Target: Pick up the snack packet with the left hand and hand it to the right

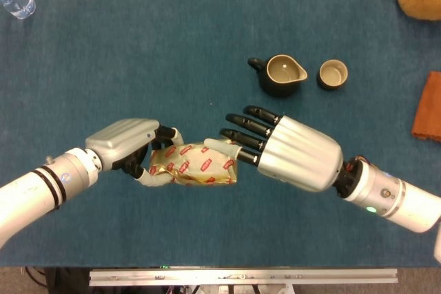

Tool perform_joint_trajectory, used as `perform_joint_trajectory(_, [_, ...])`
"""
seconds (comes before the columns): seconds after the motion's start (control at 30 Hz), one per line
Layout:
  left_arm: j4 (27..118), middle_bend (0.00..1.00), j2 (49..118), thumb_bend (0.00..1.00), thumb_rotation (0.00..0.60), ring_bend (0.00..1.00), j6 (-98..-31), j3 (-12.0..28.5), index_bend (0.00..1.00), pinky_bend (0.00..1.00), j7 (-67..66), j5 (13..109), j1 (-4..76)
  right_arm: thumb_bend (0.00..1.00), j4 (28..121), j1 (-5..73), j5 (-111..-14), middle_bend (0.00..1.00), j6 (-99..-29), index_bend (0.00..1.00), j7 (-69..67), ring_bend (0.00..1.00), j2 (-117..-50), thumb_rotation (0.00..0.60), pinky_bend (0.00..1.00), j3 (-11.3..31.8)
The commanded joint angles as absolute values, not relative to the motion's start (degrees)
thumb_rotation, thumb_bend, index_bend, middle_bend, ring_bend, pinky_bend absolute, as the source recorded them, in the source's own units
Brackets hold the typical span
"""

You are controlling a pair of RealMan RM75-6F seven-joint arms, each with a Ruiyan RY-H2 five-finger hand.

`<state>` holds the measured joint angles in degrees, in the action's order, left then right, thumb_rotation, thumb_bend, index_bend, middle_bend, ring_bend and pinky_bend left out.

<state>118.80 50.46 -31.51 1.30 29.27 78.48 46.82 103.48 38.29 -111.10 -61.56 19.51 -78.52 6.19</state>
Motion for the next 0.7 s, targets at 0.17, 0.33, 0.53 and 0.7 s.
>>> perform_joint_trajectory(0.17, [119.46,0.61,50.99,0.33,0.6,0.54,-29.48,2.22,0.58,0.65,28.43,76.62,47.88,0.12,102.41,39.68,-110.19,0.3,-60.69,0.16,18.5,0.2,-79.53,0.6,0.28,5.54])
perform_joint_trajectory(0.33, [119.41,0.61,51.67,0.33,0.6,0.54,-27.26,3.04,0.58,0.65,28.81,75.07,49.0,0.12,102.23,40.48,-110.14,0.3,-60.94,0.16,18.08,0.2,-80.07,0.6,0.28,5.33])
perform_joint_trajectory(0.53, [119.07,0.62,52.5,0.33,0.6,0.54,-24.26,4.37,0.58,0.65,29.81,73.48,50.58,0.12,102.76,41.2,-109.74,0.3,-61.45,0.16,16.61,0.2,-79.96,0.6,0.28,4.98])
perform_joint_trajectory(0.7, [118.24,0.62,53.43,0.33,0.6,0.54,-23.61,5.71,0.6,0.65,30.54,72.46,51.07,0.12,103.13,41.22,-108.51,0.28,-61.55,0.13,15.86,0.2,-79.72,0.6,0.28,4.49])
